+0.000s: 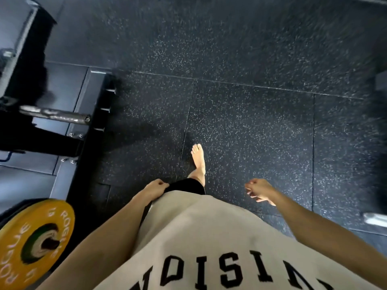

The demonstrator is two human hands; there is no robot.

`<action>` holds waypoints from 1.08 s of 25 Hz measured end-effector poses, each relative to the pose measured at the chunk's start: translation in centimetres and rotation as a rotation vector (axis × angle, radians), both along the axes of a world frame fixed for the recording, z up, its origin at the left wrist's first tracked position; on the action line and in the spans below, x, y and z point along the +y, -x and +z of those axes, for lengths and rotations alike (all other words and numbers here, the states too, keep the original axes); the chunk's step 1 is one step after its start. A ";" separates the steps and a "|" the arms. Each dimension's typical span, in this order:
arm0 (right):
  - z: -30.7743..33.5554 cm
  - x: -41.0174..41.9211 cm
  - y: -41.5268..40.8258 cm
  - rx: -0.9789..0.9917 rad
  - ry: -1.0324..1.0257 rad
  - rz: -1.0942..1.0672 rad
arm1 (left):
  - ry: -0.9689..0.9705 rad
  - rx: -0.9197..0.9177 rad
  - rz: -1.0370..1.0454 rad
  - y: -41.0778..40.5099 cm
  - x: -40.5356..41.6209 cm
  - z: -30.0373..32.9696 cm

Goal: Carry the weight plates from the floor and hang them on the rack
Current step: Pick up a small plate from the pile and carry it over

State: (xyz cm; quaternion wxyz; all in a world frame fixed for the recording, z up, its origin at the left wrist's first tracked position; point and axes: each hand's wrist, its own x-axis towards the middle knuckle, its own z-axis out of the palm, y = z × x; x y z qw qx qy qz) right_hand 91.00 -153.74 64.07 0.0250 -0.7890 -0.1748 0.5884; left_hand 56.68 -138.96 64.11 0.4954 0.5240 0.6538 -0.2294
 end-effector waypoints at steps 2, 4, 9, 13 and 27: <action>-0.8 5.8 -2.8 -0.012 -0.011 0.003 | 0.028 -0.021 -0.016 -2.7 5.3 -1.2; -0.7 12.1 -5.6 -0.039 -0.015 -0.010 | 0.039 -0.026 -0.056 -5.3 11.9 -1.2; 0.3 28.1 -11.9 -0.087 -0.086 0.033 | -0.030 -0.051 -0.090 -11.0 28.5 0.3; 0.4 40.4 -15.8 -0.139 -0.129 0.059 | -0.039 -0.052 -0.043 -15.3 40.4 1.0; 2.7 88.2 -26.1 -0.101 -0.041 0.398 | -0.097 -0.052 0.781 -21.5 67.4 0.5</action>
